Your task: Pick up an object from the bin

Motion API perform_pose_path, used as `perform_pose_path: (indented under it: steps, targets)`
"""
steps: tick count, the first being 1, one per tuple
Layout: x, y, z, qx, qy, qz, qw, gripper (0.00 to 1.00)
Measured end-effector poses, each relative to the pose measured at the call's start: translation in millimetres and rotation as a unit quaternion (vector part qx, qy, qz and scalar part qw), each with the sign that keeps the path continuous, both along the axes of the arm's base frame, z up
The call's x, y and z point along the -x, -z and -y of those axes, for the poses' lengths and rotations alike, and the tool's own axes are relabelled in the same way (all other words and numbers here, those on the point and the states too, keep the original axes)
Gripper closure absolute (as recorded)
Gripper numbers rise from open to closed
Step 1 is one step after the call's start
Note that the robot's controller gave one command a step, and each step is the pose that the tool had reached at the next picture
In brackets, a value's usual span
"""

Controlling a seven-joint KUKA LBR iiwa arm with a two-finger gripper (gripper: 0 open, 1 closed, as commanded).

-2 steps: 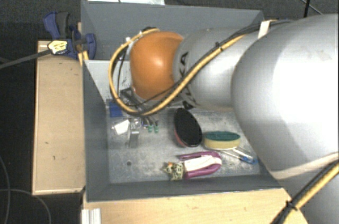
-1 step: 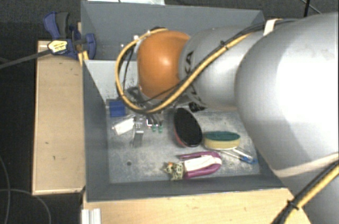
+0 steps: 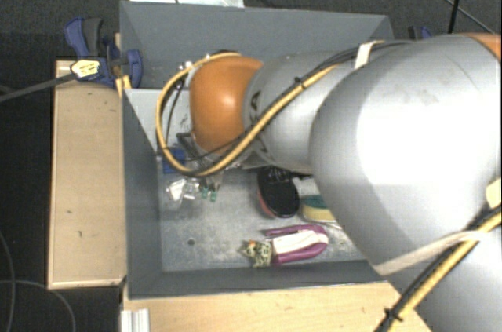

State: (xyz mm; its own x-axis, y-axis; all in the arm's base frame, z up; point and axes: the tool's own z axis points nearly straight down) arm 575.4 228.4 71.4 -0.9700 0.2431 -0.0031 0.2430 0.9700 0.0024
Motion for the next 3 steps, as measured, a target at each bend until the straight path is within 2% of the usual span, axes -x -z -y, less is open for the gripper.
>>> perform_pose_path:
  steps: [1,2,3]
  targets:
    - [-0.7,-0.7,0.0,-0.001,0.001,0.0007,1.0000,0.00]
    - [-0.7,-0.6,0.2,-0.001,0.002,0.0007,1.0000,1.00]
    - [-3.4,-81.8,-0.2,-0.001,0.002,0.0031,1.0000,1.00]
